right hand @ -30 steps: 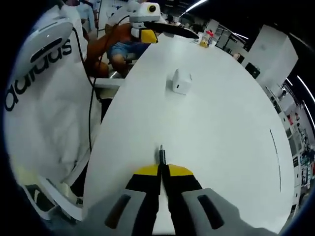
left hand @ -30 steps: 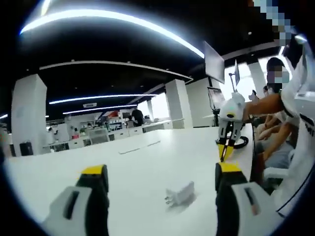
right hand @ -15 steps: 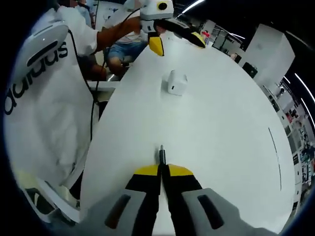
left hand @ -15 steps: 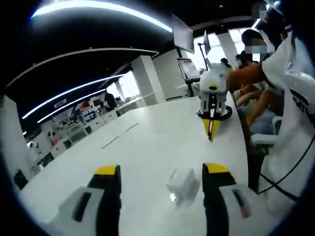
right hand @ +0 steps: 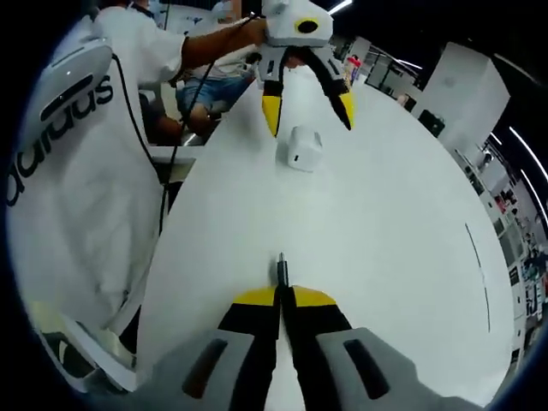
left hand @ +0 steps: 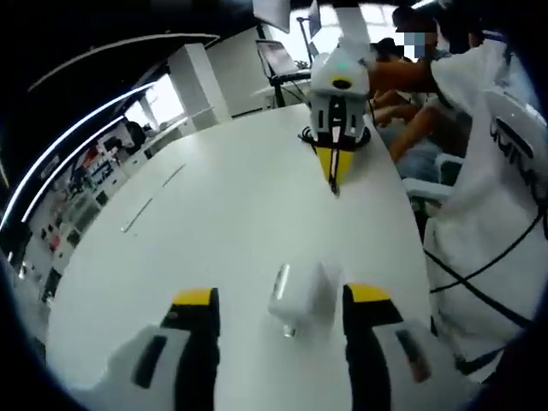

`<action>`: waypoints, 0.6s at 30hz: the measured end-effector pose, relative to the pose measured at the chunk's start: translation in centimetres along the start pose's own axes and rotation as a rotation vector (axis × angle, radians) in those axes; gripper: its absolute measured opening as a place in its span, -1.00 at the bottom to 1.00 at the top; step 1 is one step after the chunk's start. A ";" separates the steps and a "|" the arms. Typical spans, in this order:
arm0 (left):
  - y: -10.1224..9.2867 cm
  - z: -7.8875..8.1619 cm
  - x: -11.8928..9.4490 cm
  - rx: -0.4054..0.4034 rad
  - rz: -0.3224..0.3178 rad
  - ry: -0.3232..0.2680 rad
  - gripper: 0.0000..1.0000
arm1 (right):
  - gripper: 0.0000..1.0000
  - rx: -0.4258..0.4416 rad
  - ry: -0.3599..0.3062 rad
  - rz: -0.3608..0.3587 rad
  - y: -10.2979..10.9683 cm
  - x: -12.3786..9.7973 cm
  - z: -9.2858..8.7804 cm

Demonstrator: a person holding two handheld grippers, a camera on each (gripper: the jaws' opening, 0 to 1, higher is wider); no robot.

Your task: Plug the desk Type‑C cable into the charger adapter.

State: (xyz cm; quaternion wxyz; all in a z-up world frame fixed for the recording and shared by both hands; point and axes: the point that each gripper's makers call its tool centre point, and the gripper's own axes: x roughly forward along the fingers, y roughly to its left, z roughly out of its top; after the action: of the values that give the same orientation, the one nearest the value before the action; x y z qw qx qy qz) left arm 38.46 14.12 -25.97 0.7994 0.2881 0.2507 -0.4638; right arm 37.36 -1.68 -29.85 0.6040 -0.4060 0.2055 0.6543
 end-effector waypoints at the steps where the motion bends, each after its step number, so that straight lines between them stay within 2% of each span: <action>1: -0.1 -0.1 0.2 0.019 -0.015 0.023 0.10 | -0.95 -0.002 0.000 -0.001 0.0 0.0 0.0; 5: -0.1 0.1 0.7 0.056 -0.046 0.074 0.06 | -0.95 0.004 -0.003 -0.001 -0.1 0.1 0.0; 9: -0.7 -0.2 1.1 0.073 -0.119 0.146 -0.09 | -0.95 0.006 -0.005 -0.004 -0.2 0.2 0.1; 13: -0.9 -0.1 1.5 0.084 -0.145 0.182 -0.14 | -0.95 0.006 -0.007 -0.005 -0.2 0.2 0.2; 18: -1.6 -0.2 2.0 0.072 -0.201 0.225 -0.33 | -0.95 0.012 -0.010 -0.012 -0.4 0.3 0.5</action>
State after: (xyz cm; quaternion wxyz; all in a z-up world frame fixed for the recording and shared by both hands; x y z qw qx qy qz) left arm 37.92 12.40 -27.84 0.7051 0.3401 0.3495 -0.5148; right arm 37.67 -1.07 -29.70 0.6114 -0.4000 0.2041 0.6516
